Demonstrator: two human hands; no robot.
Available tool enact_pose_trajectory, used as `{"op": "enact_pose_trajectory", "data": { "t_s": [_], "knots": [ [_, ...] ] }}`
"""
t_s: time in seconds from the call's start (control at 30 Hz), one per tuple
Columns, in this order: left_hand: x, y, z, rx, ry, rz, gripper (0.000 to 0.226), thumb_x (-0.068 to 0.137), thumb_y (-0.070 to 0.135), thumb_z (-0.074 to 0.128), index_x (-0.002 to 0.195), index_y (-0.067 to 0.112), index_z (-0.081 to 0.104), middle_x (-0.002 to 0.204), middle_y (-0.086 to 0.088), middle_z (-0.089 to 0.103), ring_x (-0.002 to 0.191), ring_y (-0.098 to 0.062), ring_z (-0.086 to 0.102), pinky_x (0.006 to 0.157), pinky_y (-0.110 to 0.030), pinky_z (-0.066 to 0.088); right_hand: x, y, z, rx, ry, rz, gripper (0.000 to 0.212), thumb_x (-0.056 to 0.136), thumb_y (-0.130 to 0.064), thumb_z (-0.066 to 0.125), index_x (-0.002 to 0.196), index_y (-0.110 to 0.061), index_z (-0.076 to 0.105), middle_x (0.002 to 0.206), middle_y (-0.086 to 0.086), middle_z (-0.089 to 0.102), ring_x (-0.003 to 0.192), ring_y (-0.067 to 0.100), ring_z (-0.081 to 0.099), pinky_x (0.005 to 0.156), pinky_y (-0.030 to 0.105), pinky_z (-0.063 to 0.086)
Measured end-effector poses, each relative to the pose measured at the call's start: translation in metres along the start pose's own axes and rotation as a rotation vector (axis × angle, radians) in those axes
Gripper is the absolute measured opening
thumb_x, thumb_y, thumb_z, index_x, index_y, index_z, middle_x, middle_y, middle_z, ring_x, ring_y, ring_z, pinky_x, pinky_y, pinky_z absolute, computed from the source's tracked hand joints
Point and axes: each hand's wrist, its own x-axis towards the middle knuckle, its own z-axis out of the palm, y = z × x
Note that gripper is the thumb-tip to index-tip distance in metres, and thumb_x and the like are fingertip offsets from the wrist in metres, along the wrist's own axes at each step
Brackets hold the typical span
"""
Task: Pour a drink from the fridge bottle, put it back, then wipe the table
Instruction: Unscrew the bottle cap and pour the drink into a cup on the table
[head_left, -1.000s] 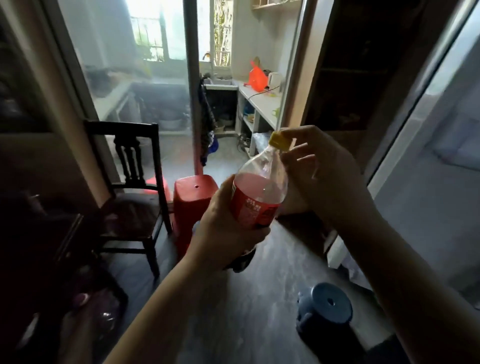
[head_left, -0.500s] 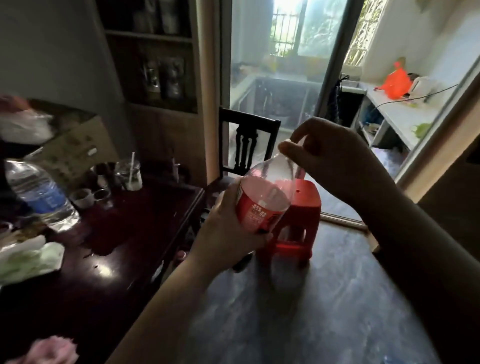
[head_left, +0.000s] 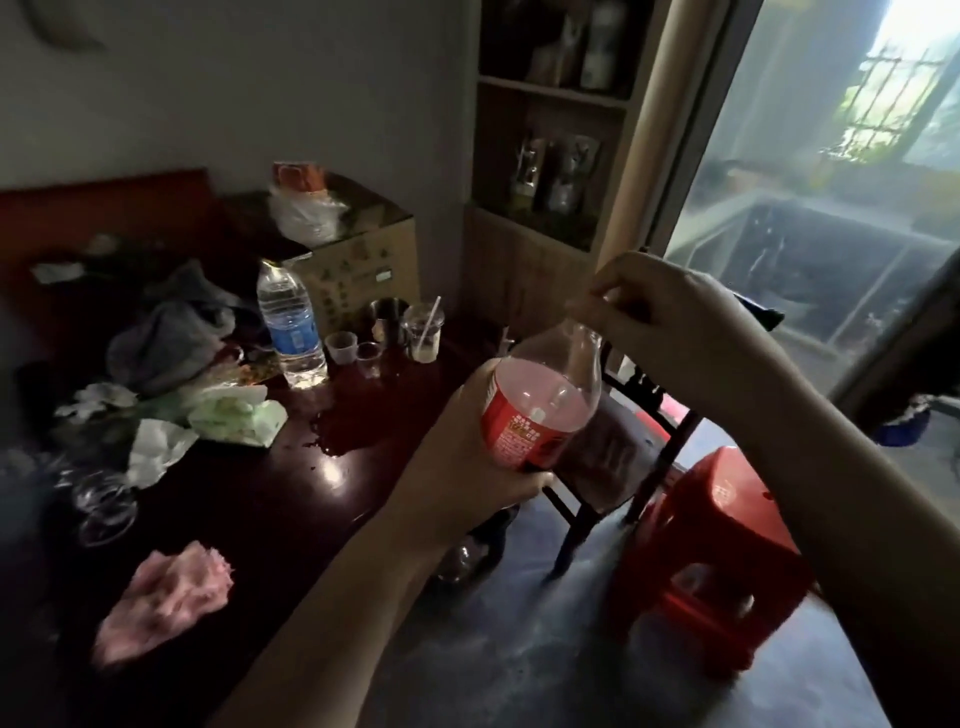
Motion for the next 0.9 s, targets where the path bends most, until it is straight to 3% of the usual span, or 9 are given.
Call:
{"op": "enact_pose_trajectory", "data": {
  "t_s": [0.13, 0.3, 0.4, 0.7, 0.9],
  "knots": [
    [0.003, -0.002, 0.005, 0.045, 0.110, -0.021, 0.091, 0.060, 0.004, 0.085, 0.126, 0.044, 0.038, 0.120, 0.013, 0.053, 0.101, 0.003, 0.058, 0.076, -0.009, 0.046, 0.018, 0.018, 0.011, 0.040, -0.066, -0.091, 0.027, 0.081, -0.053, 0.058, 0.089, -0.028, 0.063, 0.073, -0.011, 0.063, 0.066, 0.001, 0.057, 0.057, 0.025, 0.042],
    [0.000, -0.025, 0.003, 0.172, 0.182, -0.129, 0.095, 0.057, 0.024, 0.085, 0.135, 0.041, 0.034, 0.126, 0.014, 0.051, 0.114, -0.002, 0.053, 0.091, -0.024, 0.048, 0.034, 0.030, 0.044, 0.104, -0.193, -0.214, 0.023, 0.086, -0.048, 0.054, 0.094, -0.027, 0.059, 0.086, -0.011, 0.068, 0.076, 0.004, 0.061, 0.066, 0.027, 0.049],
    [-0.004, -0.037, -0.007, 0.216, 0.237, -0.207, 0.098, 0.056, 0.024, 0.086, 0.134, 0.044, 0.032, 0.126, 0.019, 0.051, 0.114, -0.001, 0.053, 0.093, -0.027, 0.049, 0.044, 0.029, 0.067, 0.152, -0.239, -0.281, 0.018, 0.088, -0.043, 0.056, 0.092, -0.025, 0.057, 0.077, -0.013, 0.063, 0.068, -0.001, 0.056, 0.058, 0.015, 0.041],
    [0.030, -0.083, -0.056, 0.275, 0.273, -0.308, 0.094, 0.058, 0.019, 0.087, 0.119, 0.063, 0.029, 0.116, 0.025, 0.057, 0.098, 0.008, 0.060, 0.081, -0.010, 0.047, 0.102, 0.029, 0.140, 0.259, -0.294, -0.343, 0.020, 0.088, -0.040, 0.060, 0.089, -0.021, 0.056, 0.065, -0.012, 0.051, 0.065, 0.000, 0.049, 0.057, 0.013, 0.036],
    [0.085, -0.128, -0.106, 0.236, 0.241, -0.312, 0.087, 0.057, 0.012, 0.088, 0.117, 0.051, 0.038, 0.104, 0.043, 0.050, 0.099, 0.019, 0.051, 0.076, 0.000, 0.040, 0.170, 0.023, 0.193, 0.267, -0.339, -0.315, 0.015, 0.089, -0.036, 0.058, 0.093, -0.022, 0.056, 0.068, -0.013, 0.053, 0.064, -0.004, 0.049, 0.058, 0.012, 0.037]
  ]
}}
